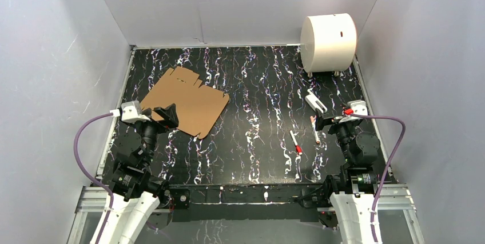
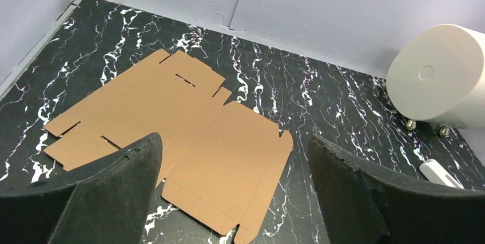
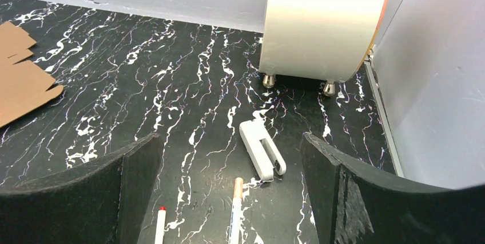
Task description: Fold the paper box
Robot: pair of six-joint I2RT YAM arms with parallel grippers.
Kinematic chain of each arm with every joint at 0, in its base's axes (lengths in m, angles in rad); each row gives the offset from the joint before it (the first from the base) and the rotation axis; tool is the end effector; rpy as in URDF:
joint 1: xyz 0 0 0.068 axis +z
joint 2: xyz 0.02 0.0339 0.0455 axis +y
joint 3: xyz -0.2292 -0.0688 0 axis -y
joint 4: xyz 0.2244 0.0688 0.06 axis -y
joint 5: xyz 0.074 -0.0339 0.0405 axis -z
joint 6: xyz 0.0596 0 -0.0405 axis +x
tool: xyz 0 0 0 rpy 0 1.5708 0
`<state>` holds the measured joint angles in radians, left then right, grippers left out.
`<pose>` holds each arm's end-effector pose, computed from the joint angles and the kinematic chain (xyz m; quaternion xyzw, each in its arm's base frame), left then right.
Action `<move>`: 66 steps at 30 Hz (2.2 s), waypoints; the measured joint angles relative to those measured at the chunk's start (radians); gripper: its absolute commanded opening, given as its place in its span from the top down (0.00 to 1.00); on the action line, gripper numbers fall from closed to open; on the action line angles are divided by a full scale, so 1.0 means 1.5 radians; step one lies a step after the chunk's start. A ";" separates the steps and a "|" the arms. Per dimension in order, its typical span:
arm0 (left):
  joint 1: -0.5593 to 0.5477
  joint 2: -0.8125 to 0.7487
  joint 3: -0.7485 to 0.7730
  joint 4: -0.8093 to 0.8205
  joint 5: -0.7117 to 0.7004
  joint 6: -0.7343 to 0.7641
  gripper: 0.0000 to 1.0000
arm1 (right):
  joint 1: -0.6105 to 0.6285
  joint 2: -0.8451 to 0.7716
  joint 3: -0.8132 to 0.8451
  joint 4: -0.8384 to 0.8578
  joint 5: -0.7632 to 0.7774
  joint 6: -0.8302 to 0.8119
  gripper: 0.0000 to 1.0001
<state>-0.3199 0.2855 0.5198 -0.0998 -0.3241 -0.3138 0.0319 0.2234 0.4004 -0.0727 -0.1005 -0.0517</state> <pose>0.1329 -0.0240 0.3060 -0.1195 0.6497 -0.1307 0.7392 0.1391 0.0104 0.2767 -0.0652 0.6663 0.0263 0.7424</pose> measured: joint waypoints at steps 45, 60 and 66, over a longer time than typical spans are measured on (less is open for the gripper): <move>0.214 0.611 0.120 -0.058 0.244 -0.121 0.06 | 0.060 -0.077 -0.025 0.015 -0.005 0.012 0.01; 0.238 0.763 0.180 -0.061 0.310 -0.128 0.06 | 0.084 -0.103 -0.038 0.027 0.000 0.012 0.01; 0.239 0.827 0.267 -0.052 0.253 -0.119 0.06 | 0.086 -0.112 -0.038 0.031 0.000 0.011 0.01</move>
<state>0.0387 1.5261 0.9207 -0.1783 0.0559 -0.4927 0.1616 0.0551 0.3439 -0.0269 -0.1001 -0.0349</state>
